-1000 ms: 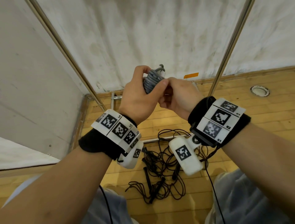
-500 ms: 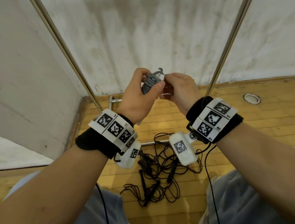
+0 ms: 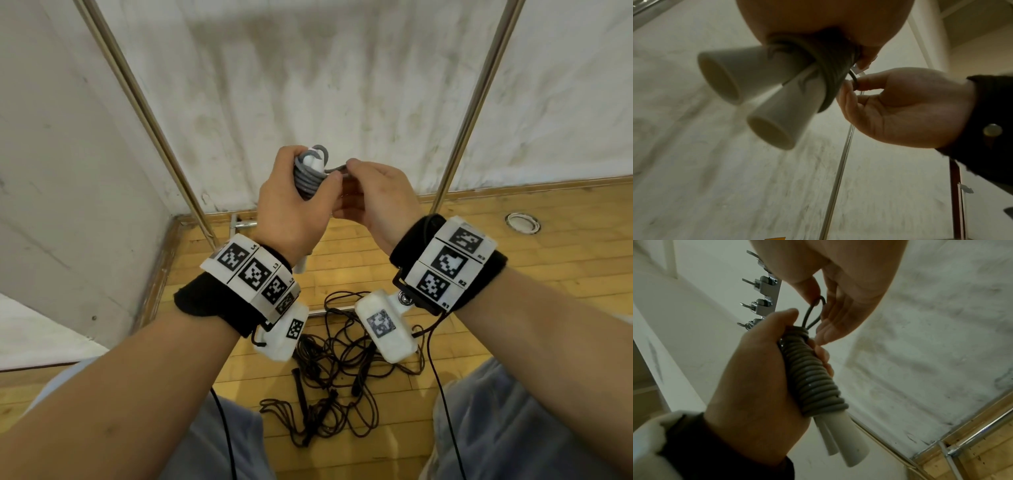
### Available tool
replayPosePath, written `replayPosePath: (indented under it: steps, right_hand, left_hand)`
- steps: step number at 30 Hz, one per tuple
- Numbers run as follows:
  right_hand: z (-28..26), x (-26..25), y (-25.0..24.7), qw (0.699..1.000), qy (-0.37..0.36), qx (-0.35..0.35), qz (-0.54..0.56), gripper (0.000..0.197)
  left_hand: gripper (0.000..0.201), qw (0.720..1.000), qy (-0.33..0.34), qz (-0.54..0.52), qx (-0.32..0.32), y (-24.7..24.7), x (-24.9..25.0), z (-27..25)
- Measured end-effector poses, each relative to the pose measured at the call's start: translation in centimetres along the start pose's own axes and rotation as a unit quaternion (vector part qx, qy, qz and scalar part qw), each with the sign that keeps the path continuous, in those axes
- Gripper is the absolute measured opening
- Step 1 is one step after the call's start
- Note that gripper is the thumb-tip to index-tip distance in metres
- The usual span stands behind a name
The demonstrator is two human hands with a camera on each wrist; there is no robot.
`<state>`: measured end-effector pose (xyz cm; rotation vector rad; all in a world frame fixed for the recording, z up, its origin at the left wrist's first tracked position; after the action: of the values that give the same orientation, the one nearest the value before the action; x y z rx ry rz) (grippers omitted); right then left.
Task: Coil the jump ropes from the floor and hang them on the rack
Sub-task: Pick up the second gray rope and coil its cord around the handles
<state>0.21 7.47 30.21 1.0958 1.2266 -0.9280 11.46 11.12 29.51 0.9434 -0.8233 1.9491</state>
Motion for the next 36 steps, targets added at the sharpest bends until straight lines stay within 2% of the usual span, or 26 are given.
replayPosePath:
  steps: [4, 8, 16, 25, 28, 31, 36]
  right_hand:
    - [-0.3, -0.2, 0.2, 1.0, 0.001, -0.009, -0.015, 0.035]
    - [-0.3, -0.2, -0.2, 0.999, 0.013, -0.015, -0.026, 0.026]
    - [1.3, 1.1, -1.3, 0.996, 0.03, 0.051, -0.059, 0.035]
    - [2.6, 2.3, -2.2, 0.994, 0.001, 0.037, -0.103, 0.035]
    - [2.3, 1.9, -1.7, 0.996, -0.02, 0.045, -0.071, 0.033]
    - [1.7, 1.3, -1.0, 0.994, -0.049, 0.054, -0.078, 0.028]
    - [0.9, 0.9, -0.2, 0.995, -0.042, 0.041, -0.083, 0.012]
  left_hand:
    - [0.022, 1.0, -0.019, -0.007, -0.002, 0.1, -0.1, -0.3]
    - [0.024, 1.0, -0.029, 0.007, -0.006, 0.0, -0.3, -0.2]
    - [0.018, 0.998, -0.037, 0.0, -0.059, 0.8, 0.0, -0.7]
    - [0.022, 0.988, -0.101, -0.012, -0.114, 0.4, -1.1, -0.6]
    - [0.021, 0.988, -0.115, -0.005, -0.107, 0.0, -1.7, 0.0]
    - [0.013, 0.984, -0.137, -0.059, -0.093, 0.2, -1.6, 0.1]
    - [0.012, 0.991, -0.104, -0.055, -0.061, 0.9, -2.1, 0.3]
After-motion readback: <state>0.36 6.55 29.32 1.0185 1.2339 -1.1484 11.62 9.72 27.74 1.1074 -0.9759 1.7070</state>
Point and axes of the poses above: each hand's wrist, its own z-axis towards the middle knuckle, its own y-axis out of the palm, x = y × z, the point moved 1 cm from there along z, towards the middle knuckle, and after that the axes turned 4 degrees about -z, right-handed, at the moved point
